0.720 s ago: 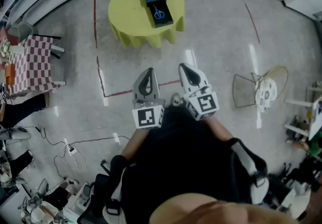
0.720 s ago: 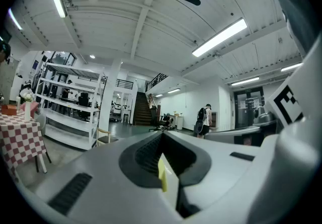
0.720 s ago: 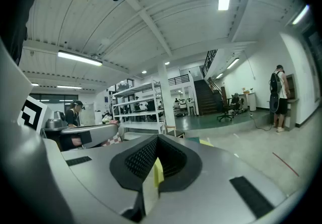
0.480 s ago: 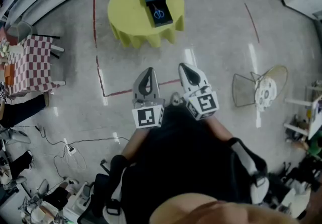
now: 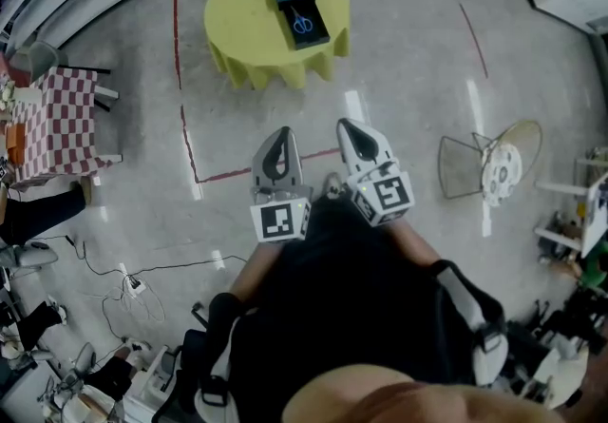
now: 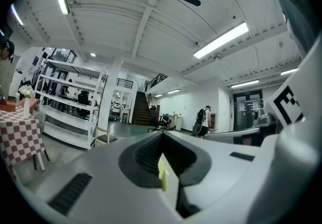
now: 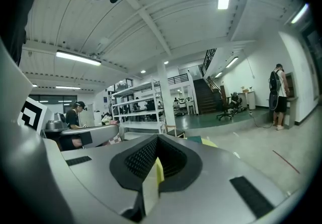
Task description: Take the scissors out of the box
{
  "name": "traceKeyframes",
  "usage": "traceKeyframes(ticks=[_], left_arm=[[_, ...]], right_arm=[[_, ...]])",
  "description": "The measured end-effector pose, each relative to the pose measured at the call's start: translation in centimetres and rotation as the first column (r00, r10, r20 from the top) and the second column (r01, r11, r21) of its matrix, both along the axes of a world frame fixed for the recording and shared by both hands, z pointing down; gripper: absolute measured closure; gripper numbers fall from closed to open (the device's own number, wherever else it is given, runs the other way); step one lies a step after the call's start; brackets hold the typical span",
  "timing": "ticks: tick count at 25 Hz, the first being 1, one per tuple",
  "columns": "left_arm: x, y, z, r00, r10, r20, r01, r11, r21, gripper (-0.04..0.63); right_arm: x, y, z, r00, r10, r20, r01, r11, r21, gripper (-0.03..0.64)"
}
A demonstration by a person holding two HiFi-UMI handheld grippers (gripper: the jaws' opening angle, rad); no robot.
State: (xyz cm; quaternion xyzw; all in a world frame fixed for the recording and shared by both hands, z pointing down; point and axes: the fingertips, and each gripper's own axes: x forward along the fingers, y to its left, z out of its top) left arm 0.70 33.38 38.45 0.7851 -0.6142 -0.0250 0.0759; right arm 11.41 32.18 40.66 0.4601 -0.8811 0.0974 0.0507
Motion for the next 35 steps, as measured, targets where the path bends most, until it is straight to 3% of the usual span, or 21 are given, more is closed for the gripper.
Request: traceKeyframes(ticks=[12,20,35], left_arm=[[-4.6,0.1,1.6,0.997,0.073,-0.029,-0.074,0.997,-0.026,0.6],[-4.9,-1.4,2.8,0.994,0.1,-0.037,-0.102,0.994,-0.049,0.6],[-4.6,-14.1,4.0,0.998,0.06,-0.004,-0.06,0.995,-0.075,0.6]], right_arm=[[-4.5,0.7,1.3,0.996,0.094,-0.014,-0.094,0.996,-0.01,0.618],[-5.5,-1.0,1.6,0.994,0.11,-0.013,-0.11,0.994,-0.009,0.618],[-5.3,-14.6,3.1,0.999,0.051,0.002,-0.051,0.998,-0.024,0.618]])
